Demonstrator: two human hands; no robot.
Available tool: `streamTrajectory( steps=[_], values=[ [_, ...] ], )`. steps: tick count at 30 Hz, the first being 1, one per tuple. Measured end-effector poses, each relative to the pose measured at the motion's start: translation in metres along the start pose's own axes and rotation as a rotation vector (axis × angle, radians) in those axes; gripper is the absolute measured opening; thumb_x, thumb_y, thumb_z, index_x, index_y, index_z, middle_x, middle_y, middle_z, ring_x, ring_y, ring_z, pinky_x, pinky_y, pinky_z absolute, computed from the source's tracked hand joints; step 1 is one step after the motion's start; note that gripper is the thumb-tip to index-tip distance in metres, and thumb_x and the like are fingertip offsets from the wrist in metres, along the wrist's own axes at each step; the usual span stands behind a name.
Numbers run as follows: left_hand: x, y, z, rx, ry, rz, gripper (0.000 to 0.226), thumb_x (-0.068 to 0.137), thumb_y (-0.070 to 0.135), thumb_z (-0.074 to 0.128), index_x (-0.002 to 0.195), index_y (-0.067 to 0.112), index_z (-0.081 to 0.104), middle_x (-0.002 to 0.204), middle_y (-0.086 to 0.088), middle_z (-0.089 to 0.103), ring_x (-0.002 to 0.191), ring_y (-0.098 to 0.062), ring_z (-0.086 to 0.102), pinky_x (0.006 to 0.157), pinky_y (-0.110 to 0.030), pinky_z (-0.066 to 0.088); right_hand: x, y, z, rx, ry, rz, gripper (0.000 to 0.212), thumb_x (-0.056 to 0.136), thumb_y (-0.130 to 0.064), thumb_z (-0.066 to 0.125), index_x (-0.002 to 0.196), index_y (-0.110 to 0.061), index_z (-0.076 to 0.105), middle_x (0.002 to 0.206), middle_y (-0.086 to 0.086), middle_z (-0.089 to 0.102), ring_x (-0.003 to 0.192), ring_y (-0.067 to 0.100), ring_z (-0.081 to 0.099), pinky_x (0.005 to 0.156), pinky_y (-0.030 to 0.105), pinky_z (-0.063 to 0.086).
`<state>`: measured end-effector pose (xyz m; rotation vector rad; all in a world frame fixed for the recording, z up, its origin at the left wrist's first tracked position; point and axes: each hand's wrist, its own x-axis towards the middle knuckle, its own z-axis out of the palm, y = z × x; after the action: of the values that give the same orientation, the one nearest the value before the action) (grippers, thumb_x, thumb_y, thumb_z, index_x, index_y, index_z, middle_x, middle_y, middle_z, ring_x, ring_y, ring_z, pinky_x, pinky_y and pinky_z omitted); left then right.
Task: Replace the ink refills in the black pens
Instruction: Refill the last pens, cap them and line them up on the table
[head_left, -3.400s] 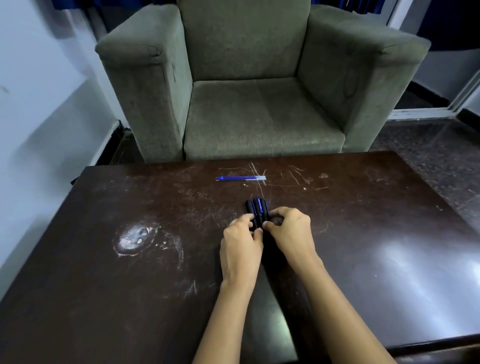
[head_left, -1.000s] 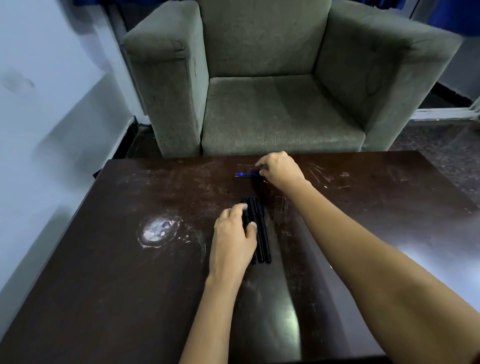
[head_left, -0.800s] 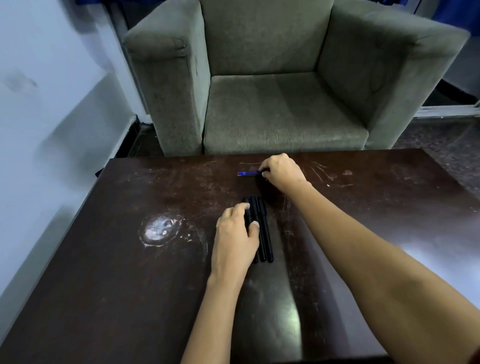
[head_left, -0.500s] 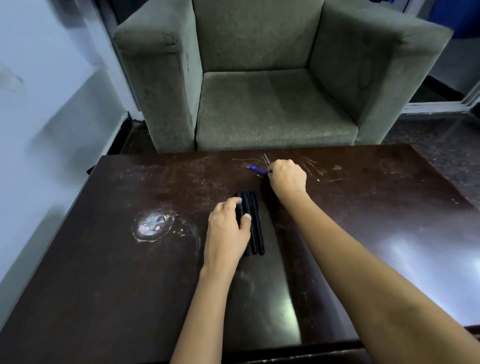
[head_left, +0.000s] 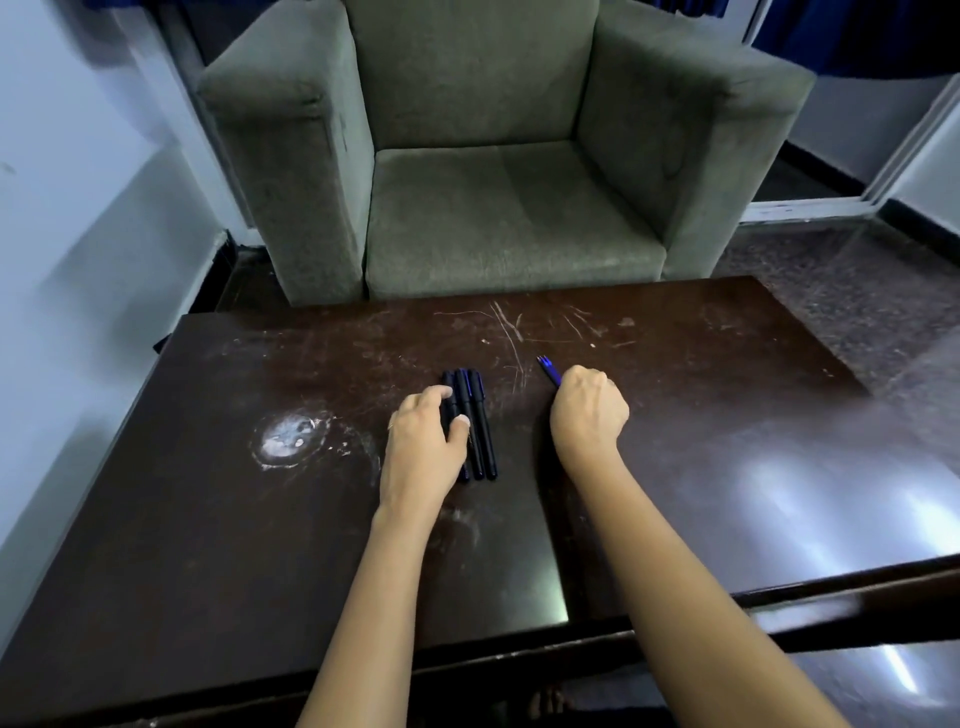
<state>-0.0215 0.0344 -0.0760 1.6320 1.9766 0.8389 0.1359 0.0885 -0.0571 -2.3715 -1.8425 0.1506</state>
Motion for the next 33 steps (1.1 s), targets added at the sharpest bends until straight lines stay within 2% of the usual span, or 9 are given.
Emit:
streamTrajectory(
  steps=[6, 10, 17, 24, 28, 31, 33],
  values=[
    [-0.003, -0.001, -0.004, 0.015, -0.002, -0.006, 0.042, 0.094, 0.027, 0.055, 0.135, 0.018, 0.05, 0.132, -0.009, 0.052, 0.122, -0.026, 0.05, 0.099, -0.044, 0.047, -0.023, 0.008, 0.003, 0.003, -0.03, 0.051, 0.028, 0.091, 0.003, 0.048, 0.116, -0.003, 0.06, 0.113, 0.013, 0.063, 0.105, 0.029, 0.06, 0.071, 0.034, 0.047],
    [-0.003, 0.0, -0.003, 0.016, -0.009, -0.001, 0.042, 0.094, 0.026, 0.055, 0.135, 0.018, 0.05, 0.132, -0.009, 0.052, 0.122, -0.026, 0.05, 0.099, -0.044, 0.047, -0.028, 0.009, 0.005, 0.007, -0.022, 0.049, 0.028, 0.091, 0.004, 0.047, 0.115, -0.002, 0.061, 0.113, 0.013, 0.061, 0.105, 0.029, 0.059, 0.065, 0.033, 0.04],
    [-0.002, -0.001, -0.001, 0.024, -0.001, 0.009, 0.041, 0.094, 0.026, 0.054, 0.135, 0.018, 0.05, 0.131, -0.008, 0.053, 0.121, -0.026, 0.05, 0.097, -0.043, 0.048, -0.021, 0.008, 0.006, 0.035, -0.001, 0.062, 0.026, 0.091, -0.002, 0.05, 0.114, -0.002, 0.062, 0.111, 0.013, 0.061, 0.102, 0.029, 0.059, 0.065, 0.033, 0.04],
    [-0.001, -0.003, 0.001, 0.025, 0.002, 0.01, 0.041, 0.094, 0.026, 0.054, 0.134, 0.018, 0.05, 0.131, -0.008, 0.052, 0.121, -0.026, 0.049, 0.097, -0.042, 0.048, -0.008, 0.002, 0.008, 0.062, 0.017, 0.063, 0.025, 0.09, 0.001, 0.051, 0.111, -0.002, 0.063, 0.109, 0.013, 0.062, 0.102, 0.03, 0.06, 0.07, 0.036, 0.048],
    [-0.001, -0.003, 0.001, 0.026, 0.005, 0.007, 0.041, 0.094, 0.026, 0.054, 0.134, 0.018, 0.05, 0.132, -0.009, 0.052, 0.122, -0.026, 0.049, 0.098, -0.044, 0.048, -0.005, 0.004, 0.009, 0.089, 0.019, 0.065, 0.023, 0.093, -0.009, 0.055, 0.113, -0.003, 0.064, 0.109, 0.012, 0.062, 0.101, 0.029, 0.06, 0.067, 0.034, 0.047],
    [-0.001, -0.003, 0.001, 0.024, 0.003, 0.012, 0.041, 0.094, 0.025, 0.055, 0.134, 0.018, 0.05, 0.131, -0.009, 0.053, 0.121, -0.026, 0.05, 0.097, -0.044, 0.048, -0.005, 0.008, 0.01, 0.127, 0.047, 0.027, 0.026, 0.095, -0.017, 0.053, 0.116, -0.004, 0.062, 0.112, 0.012, 0.061, 0.104, 0.03, 0.057, 0.072, 0.036, 0.048],
    [-0.001, -0.002, 0.002, 0.023, 0.002, 0.015, 0.041, 0.094, 0.025, 0.055, 0.134, 0.017, 0.051, 0.13, -0.01, 0.053, 0.121, -0.026, 0.05, 0.097, -0.043, 0.048, -0.006, 0.014, 0.013, 0.124, 0.095, -0.087, 0.032, 0.097, -0.02, 0.048, 0.124, -0.005, 0.057, 0.123, 0.014, 0.06, 0.112, 0.032, 0.053, 0.083, 0.039, 0.046]
  ],
)
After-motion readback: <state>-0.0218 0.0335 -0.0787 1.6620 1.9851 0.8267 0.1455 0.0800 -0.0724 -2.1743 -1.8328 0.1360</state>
